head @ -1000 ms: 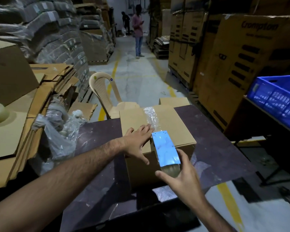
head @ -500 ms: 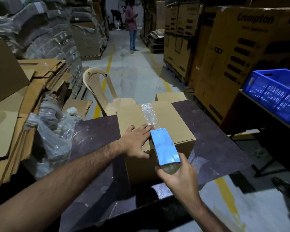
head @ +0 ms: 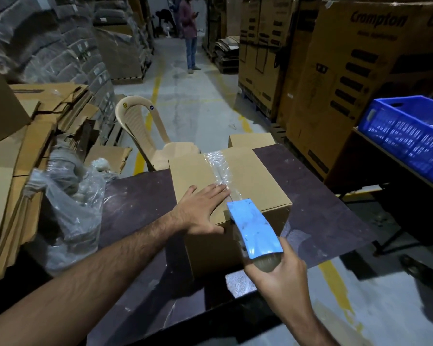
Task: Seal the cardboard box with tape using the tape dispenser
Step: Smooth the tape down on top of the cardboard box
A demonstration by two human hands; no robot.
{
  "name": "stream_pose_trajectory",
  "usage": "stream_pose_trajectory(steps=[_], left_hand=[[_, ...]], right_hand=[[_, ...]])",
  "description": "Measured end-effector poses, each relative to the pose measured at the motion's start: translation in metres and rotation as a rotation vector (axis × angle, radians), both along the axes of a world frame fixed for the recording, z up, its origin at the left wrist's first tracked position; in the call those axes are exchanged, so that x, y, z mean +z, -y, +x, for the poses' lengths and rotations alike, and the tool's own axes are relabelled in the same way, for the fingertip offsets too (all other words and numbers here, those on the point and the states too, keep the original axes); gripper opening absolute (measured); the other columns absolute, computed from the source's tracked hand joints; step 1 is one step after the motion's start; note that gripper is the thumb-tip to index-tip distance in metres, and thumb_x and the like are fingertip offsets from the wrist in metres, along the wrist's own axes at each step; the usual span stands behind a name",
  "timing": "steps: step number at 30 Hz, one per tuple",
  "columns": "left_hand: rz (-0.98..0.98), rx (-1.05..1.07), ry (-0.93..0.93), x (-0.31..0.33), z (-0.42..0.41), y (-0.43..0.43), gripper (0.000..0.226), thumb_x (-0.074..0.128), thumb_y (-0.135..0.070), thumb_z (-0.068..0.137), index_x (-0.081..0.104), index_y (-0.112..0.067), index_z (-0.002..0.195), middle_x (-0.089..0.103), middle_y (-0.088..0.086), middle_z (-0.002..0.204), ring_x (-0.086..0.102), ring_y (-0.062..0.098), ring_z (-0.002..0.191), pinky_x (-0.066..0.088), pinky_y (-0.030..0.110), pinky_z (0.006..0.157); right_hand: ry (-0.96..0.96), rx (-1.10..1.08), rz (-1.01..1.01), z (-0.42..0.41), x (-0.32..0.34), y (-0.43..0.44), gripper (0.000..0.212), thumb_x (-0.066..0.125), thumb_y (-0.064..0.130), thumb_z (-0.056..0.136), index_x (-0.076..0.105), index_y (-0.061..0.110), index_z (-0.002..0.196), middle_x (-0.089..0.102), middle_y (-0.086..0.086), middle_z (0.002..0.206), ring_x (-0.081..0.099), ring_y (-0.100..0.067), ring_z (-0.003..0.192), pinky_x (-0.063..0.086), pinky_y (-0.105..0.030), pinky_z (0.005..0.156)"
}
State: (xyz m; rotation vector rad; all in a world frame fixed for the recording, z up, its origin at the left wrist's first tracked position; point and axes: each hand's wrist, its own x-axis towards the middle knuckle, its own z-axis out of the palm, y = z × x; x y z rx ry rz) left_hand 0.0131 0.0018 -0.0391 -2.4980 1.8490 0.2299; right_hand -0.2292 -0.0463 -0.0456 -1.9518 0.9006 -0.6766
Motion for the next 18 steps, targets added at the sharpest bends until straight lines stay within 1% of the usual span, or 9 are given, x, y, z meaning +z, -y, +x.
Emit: stream_pose_trajectory(steps=[1,3,5,6,9,11,13,16,18], left_hand=[[0.004,0.000,0.001,0.000,0.000,0.000,0.102,0.056,-0.065,0.078,-0.002,-0.027,0.153,-0.007,-0.007,0.162,-0.004,0.011,0.148,0.001,0.055,0.118],[0.008,-0.001,0.004,0.000,0.002,0.000,0.102,0.055,-0.066,0.078,-0.003,-0.027,0.153,-0.008,-0.007,0.162,-0.005,0.011,0.148,0.001,0.056,0.117],[0.010,-0.003,0.000,-0.001,0.003,0.000,0.103,0.054,-0.068,0.078,-0.003,-0.027,0.153,-0.008,-0.007,0.161,-0.005,0.012,0.148,0.001,0.057,0.117],[0.006,-0.004,-0.001,-0.002,0.004,0.000,0.104,0.053,-0.070,0.077,-0.004,-0.027,0.153,-0.008,-0.007,0.161,-0.005,0.012,0.148,0.001,0.057,0.117],[0.013,-0.009,-0.001,-0.002,0.004,0.000,0.105,0.051,-0.073,0.076,-0.004,-0.027,0.153,-0.009,-0.007,0.161,-0.005,0.012,0.148,0.000,0.058,0.117],[0.035,-0.008,0.010,0.001,0.002,0.001,0.104,0.052,-0.071,0.078,-0.005,-0.026,0.153,-0.010,-0.005,0.161,-0.007,0.013,0.148,-0.001,0.059,0.116],[0.056,-0.008,0.017,0.004,-0.003,0.001,0.101,0.052,-0.067,0.081,-0.006,-0.026,0.153,-0.012,-0.003,0.161,-0.009,0.015,0.148,-0.002,0.062,0.114],[0.030,-0.042,0.065,0.001,-0.018,0.000,0.092,0.053,-0.054,0.087,-0.007,-0.029,0.152,-0.013,-0.001,0.161,-0.011,0.019,0.148,0.002,0.066,0.113],[-0.001,-0.067,0.114,-0.003,-0.026,-0.001,0.089,0.052,-0.047,0.089,-0.008,-0.030,0.152,-0.011,0.000,0.162,-0.009,0.021,0.148,0.006,0.064,0.114]], right_hand=[[-0.011,-0.003,0.015,-0.005,-0.001,-0.004,0.039,0.081,0.017,0.056,0.058,0.024,0.086,0.063,0.006,0.067,0.059,-0.003,0.068,0.043,-0.011,0.051],[-0.013,-0.020,0.060,-0.015,-0.004,-0.011,0.042,0.083,0.021,0.055,0.059,0.025,0.089,0.064,0.005,0.071,0.061,-0.007,0.069,0.045,-0.015,0.054],[-0.015,-0.046,0.080,-0.023,-0.007,-0.019,0.041,0.084,0.021,0.056,0.058,0.026,0.087,0.063,0.005,0.069,0.060,-0.015,0.068,0.044,-0.022,0.057],[-0.016,-0.054,0.078,-0.026,-0.008,-0.022,0.041,0.084,0.020,0.055,0.057,0.029,0.084,0.062,0.006,0.065,0.058,-0.015,0.066,0.043,-0.021,0.057],[-0.023,-0.050,0.081,-0.033,-0.018,-0.025,0.044,0.083,0.019,0.051,0.054,0.033,0.081,0.063,0.010,0.062,0.057,-0.012,0.062,0.042,-0.009,0.054],[-0.042,-0.034,0.084,-0.035,-0.026,-0.023,0.046,0.082,0.023,0.050,0.056,0.031,0.087,0.066,0.009,0.067,0.061,-0.014,0.067,0.043,-0.007,0.055],[-0.053,-0.022,0.106,-0.036,-0.029,-0.022,0.049,0.082,0.019,0.054,0.056,0.031,0.093,0.067,0.005,0.074,0.063,-0.016,0.074,0.045,-0.012,0.058],[-0.070,-0.015,0.112,-0.033,-0.030,-0.021,0.048,0.082,0.017,0.057,0.055,0.028,0.096,0.066,0.003,0.076,0.062,-0.019,0.077,0.048,-0.025,0.064],[-0.070,-0.019,0.123,-0.031,-0.031,-0.019,0.048,0.081,0.018,0.059,0.054,0.027,0.097,0.065,0.005,0.077,0.061,-0.016,0.078,0.047,-0.023,0.063]])
